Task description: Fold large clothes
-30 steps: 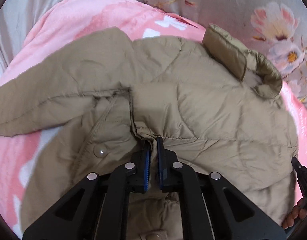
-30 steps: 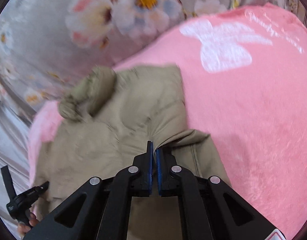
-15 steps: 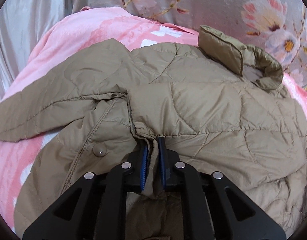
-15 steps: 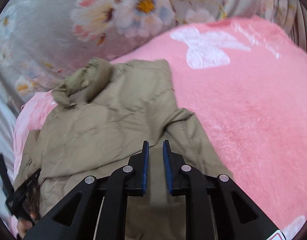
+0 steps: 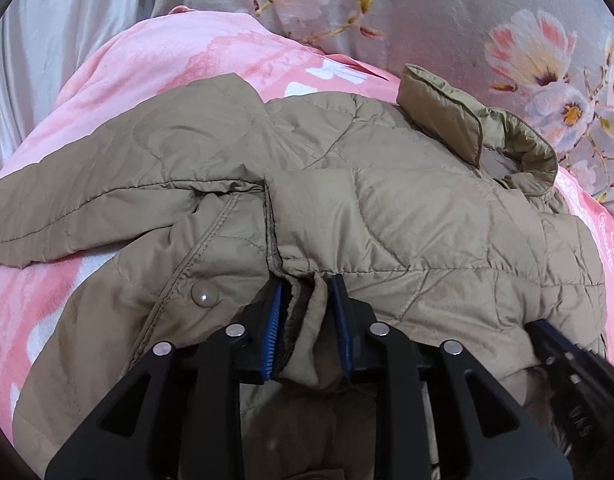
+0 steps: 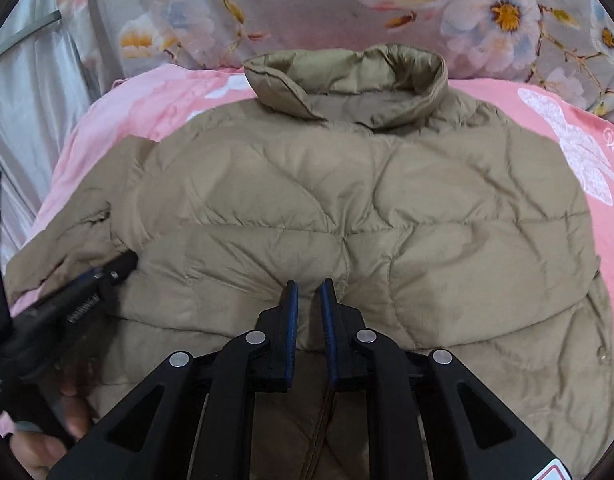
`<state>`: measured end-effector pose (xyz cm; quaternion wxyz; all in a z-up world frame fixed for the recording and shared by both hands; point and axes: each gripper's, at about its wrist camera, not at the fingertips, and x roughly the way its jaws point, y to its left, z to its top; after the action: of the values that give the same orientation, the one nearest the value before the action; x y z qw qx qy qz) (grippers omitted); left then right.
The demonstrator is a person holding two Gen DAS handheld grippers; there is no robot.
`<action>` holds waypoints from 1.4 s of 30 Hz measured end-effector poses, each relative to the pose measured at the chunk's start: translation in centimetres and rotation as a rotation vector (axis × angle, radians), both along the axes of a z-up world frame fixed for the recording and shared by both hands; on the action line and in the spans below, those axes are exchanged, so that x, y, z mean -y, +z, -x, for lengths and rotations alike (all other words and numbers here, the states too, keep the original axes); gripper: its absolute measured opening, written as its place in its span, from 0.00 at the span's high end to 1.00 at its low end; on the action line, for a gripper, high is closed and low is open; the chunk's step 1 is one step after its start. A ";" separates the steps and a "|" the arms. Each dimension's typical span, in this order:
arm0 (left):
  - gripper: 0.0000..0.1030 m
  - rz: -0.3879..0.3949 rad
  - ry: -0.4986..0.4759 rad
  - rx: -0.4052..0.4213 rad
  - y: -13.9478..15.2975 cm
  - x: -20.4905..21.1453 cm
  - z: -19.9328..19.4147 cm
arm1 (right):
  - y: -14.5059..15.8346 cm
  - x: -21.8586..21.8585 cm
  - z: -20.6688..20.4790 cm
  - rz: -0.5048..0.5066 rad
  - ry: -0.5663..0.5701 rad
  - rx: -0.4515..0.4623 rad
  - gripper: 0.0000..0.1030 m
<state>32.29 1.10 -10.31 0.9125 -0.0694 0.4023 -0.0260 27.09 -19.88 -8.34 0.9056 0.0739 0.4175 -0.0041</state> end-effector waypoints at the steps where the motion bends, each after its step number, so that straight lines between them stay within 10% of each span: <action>1: 0.76 0.001 -0.002 0.001 0.0 0.0 0.0 | -0.1 -0.1 -0.1 0.005 -0.001 0.000 0.88; 7: 0.69 0.029 -0.013 0.006 0.1 -0.2 -0.1 | -0.5 -1.8 -0.3 0.108 -0.008 0.011 0.88; 14: 0.41 0.260 0.011 0.034 2.8 -5.4 2.1 | -0.5 -1.6 -0.2 0.104 -0.011 0.014 0.88; 17: 0.12 0.322 0.154 0.066 4.8 -11.8 4.6 | -0.5 -1.7 -0.2 0.103 -0.011 0.015 0.88; 23: 0.12 0.301 0.612 0.010 4.4 -28.0 7.4 | 0.1 -1.3 0.5 0.082 -0.021 0.023 0.85; 29: 0.13 0.360 0.779 -0.050 1.5 -37.0 7.0 | 2.1 -0.9 6.7 -0.060 -0.037 0.059 0.58; 35: 0.48 0.485 0.734 -0.053 0.4 -37.9 4.7 | 3.1 -0.5 11.6 -0.029 -0.036 0.057 0.55; 39: 0.93 0.397 0.673 -0.031 3.0 -35.8 3.2 | 3.5 0.3 13.7 -0.001 -0.066 0.067 0.55; 42: 0.94 0.315 0.583 0.037 6.6 -33.1 2.5 | 3.5 0.8 14.7 -0.022 -0.085 0.065 0.55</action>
<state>29.77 34.18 -3.72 0.8668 -0.3212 0.3400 0.1732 12.35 -20.69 -4.83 0.9170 0.1015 0.3842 -0.0354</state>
